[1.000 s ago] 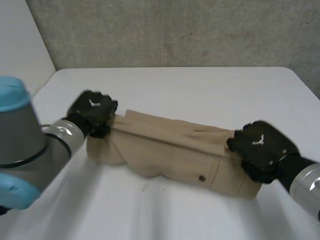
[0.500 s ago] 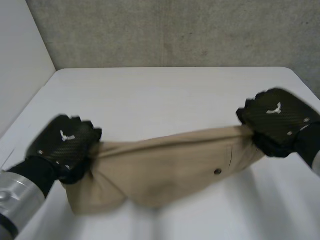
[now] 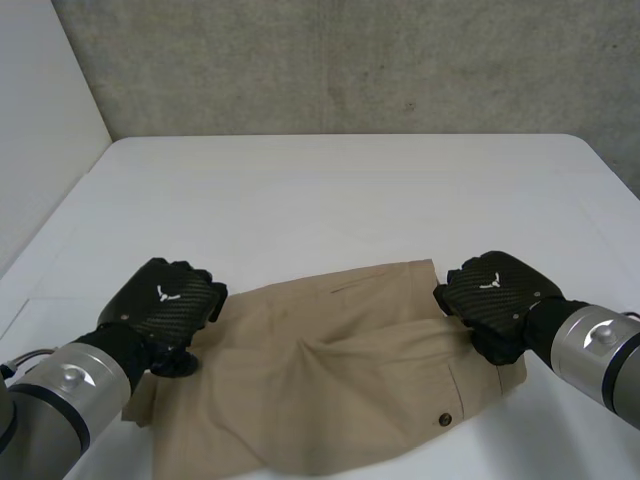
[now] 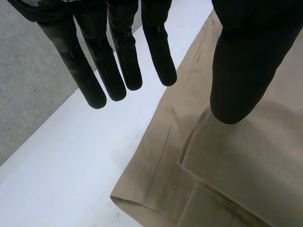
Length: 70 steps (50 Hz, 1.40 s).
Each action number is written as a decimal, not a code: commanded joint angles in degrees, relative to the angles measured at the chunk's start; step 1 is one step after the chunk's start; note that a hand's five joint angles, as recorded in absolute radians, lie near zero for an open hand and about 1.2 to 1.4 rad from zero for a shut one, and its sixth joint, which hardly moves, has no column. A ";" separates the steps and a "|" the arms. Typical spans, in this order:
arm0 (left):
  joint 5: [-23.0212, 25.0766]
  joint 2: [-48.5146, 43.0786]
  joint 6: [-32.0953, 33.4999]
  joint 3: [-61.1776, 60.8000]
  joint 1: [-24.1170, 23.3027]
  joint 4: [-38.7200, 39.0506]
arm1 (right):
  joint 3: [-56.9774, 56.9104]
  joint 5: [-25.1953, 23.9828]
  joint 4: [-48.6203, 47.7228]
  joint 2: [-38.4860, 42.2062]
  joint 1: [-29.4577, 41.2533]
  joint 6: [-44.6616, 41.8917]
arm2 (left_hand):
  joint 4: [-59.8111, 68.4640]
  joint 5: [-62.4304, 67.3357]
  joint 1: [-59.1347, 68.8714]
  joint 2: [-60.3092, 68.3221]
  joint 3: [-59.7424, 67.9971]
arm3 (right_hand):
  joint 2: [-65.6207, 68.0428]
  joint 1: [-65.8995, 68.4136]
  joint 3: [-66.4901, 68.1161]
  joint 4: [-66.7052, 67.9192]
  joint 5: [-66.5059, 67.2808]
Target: Fold the shorts.
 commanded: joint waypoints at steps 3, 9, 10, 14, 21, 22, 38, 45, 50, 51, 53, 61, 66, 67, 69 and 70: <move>-0.17 -5.09 0.50 0.88 -1.13 0.05 | 0.25 -0.07 0.14 -2.21 -0.02 -0.09 | 5.76 5.57 3.81 5.55 5.43 | 12.92 24.07 11.40 11.87 13.91; -2.28 -8.45 0.41 1.68 -1.31 -0.83 | 0.86 -0.07 0.06 -1.86 -0.29 -0.62 | 8.27 8.08 6.32 8.06 7.94 | 12.92 24.07 11.40 11.87 13.91; -2.98 -8.54 0.50 1.76 -1.39 -0.83 | 0.86 -0.07 0.06 -1.77 -0.29 -0.62 | 12.95 12.76 11.00 12.73 12.62 | 12.92 24.07 11.40 11.87 13.91; -3.60 -8.54 0.58 2.47 -1.57 -0.74 | 0.60 -0.07 -0.21 -1.25 -0.29 -0.80 | 31.96 31.77 30.01 31.74 31.62 | 12.92 24.07 11.40 11.87 13.91; -3.34 -10.11 0.94 6.15 -1.75 0.05 | -3.96 0.63 -1.79 3.50 -0.29 -0.62 | 41.74 41.55 39.79 41.52 41.40 | 12.92 24.07 11.40 11.87 13.91; -3.34 -10.82 0.94 7.12 -1.75 0.31 | -4.93 0.98 -2.23 4.11 -0.29 -0.53 | 41.74 41.55 39.79 41.52 41.40 | 12.92 24.07 11.40 11.87 13.91; -10.54 -22.16 4.44 47.81 -0.08 29.47 | -34.37 13.38 -35.78 13.35 7.54 10.01 | 41.74 41.55 39.79 41.52 41.40 | 12.92 24.07 11.40 11.87 13.91; -11.60 -20.67 6.82 52.57 -0.43 47.86 | -39.04 16.72 -55.13 12.82 7.97 13.71 | 41.74 41.55 39.79 41.52 41.40 | 12.92 24.07 11.40 11.87 13.91; -13.97 -16.98 6.39 49.33 -0.78 49.18 | -40.27 16.72 -54.35 12.64 7.97 13.71 | 41.74 41.55 39.79 41.52 41.40 | 12.92 24.07 11.40 11.87 13.91; -14.06 -16.46 6.21 48.18 -0.78 49.18 | -40.44 16.55 -53.04 12.64 7.97 13.71 | 41.74 41.55 39.79 41.52 41.40 | 12.92 24.07 11.40 11.87 13.91; -14.06 -14.70 5.60 43.97 -0.43 49.01 | -40.36 16.28 -51.37 12.73 7.97 13.62 | 41.74 41.55 39.79 41.52 41.40 | 12.92 24.07 11.40 11.87 13.91; -13.71 -10.30 2.61 23.15 -0.78 48.04 | -37.46 14.35 -37.14 15.80 7.54 13.18 | 41.74 41.55 39.79 41.52 41.40 | 12.92 24.07 11.40 11.87 13.91; -13.18 -10.21 1.99 9.87 -1.31 45.85 | -30.79 13.47 -30.54 17.30 7.45 10.72 | 41.74 41.55 39.79 41.52 41.40 | 12.92 24.07 11.40 11.87 13.91; -13.27 -10.21 2.08 8.02 -1.48 45.49 | -27.82 12.16 -29.23 17.48 7.45 9.76 | 41.74 41.55 39.79 41.52 41.40 | 12.92 24.07 11.40 11.87 13.91; -13.27 -10.65 2.25 3.27 -2.01 44.09 | -24.90 10.14 -27.99 17.83 7.45 8.53 | 41.74 41.55 39.79 41.52 41.40 | 12.92 24.07 11.40 11.87 13.91; -13.27 -10.65 2.25 1.78 -2.10 43.48 | -23.41 9.17 -27.46 18.09 7.45 7.74 | 41.74 41.55 39.79 41.52 41.40 | 12.92 24.07 11.40 11.87 13.91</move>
